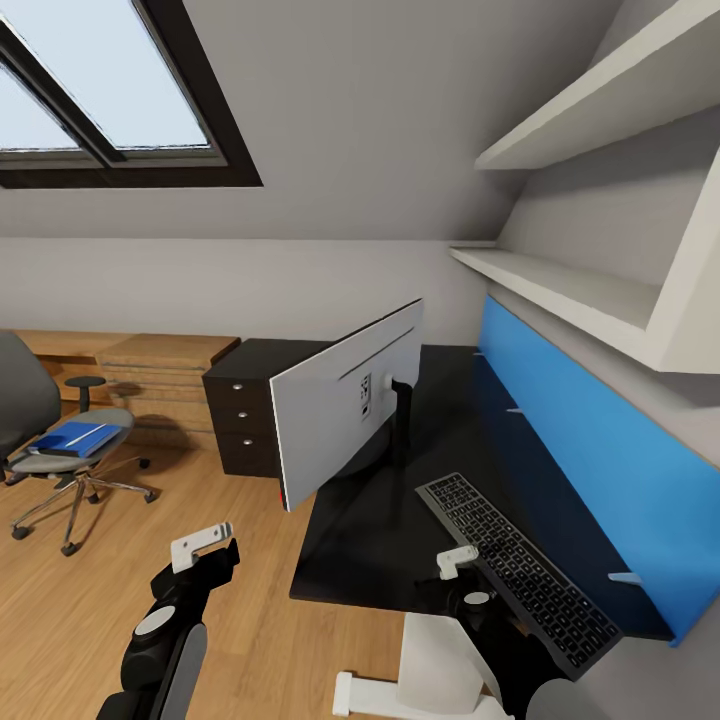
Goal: In the bedroom, organize the workspace by keeping the computer under the desk, ensuring the monitor is on the desk, placing the keyboard on the desk next to the monitor, placing the mouse on the desk next to the keyboard, moving the folder from the swivel chair onto the desk next to the mouse, stacking the notebook on top of the folder with the pen on top of the notebook, and positioning the swivel chair next to the desk.
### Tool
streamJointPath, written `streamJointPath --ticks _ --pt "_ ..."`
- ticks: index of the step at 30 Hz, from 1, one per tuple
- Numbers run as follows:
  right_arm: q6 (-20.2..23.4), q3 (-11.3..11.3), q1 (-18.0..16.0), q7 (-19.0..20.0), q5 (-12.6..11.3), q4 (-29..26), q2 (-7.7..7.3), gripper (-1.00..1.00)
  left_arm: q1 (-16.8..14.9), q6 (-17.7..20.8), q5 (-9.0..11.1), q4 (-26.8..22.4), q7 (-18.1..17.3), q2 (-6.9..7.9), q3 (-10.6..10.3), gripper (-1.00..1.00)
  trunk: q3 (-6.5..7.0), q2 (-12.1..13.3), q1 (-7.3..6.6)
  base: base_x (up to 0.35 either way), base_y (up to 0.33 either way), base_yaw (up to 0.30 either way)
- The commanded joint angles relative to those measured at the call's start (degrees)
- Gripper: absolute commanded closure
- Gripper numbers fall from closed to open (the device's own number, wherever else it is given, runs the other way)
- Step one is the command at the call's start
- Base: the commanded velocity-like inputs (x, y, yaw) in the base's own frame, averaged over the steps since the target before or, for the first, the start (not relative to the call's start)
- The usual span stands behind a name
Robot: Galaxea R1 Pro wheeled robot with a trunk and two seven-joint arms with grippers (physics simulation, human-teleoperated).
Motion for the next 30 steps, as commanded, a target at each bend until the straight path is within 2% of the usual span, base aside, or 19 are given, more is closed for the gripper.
streamJointPath --ticks 1,14,18,30 --pt "0.4 0.3 0.0 -0.4 -0.1 -0.1 -0.04 -1.00 0.0 0.2 0.6 -0.1 0.4 -0.03 0.0 -1.00 -0.07 -0.1 0.01 0.000 0.000 0.000" --pt "0.4 0.3 0.0 -0.4 -0.1 -0.1 -0.04 -1.00 0.0 0.2 0.6 -0.1 0.4 -0.03 0.0 -1.00 -0.07 -0.1 0.01 0.000 0.000 0.000" --pt "0.4 0.3 0.0 -0.4 -0.1 -0.1 -0.04 -1.00 0.0 0.2 0.6 -0.1 0.4 -0.03 0.0 -1.00 -0.79 -1.7 0.88 0.000 0.000 0.000" --pt "0.8 0.3 0.0 -0.5 -0.1 -0.2 -0.12 -1.00 0.0 0.2 0.6 -0.1 0.4 -0.03 0.0 -1.00 -0.79 -1.7 0.88 0.000 0.000 0.000"
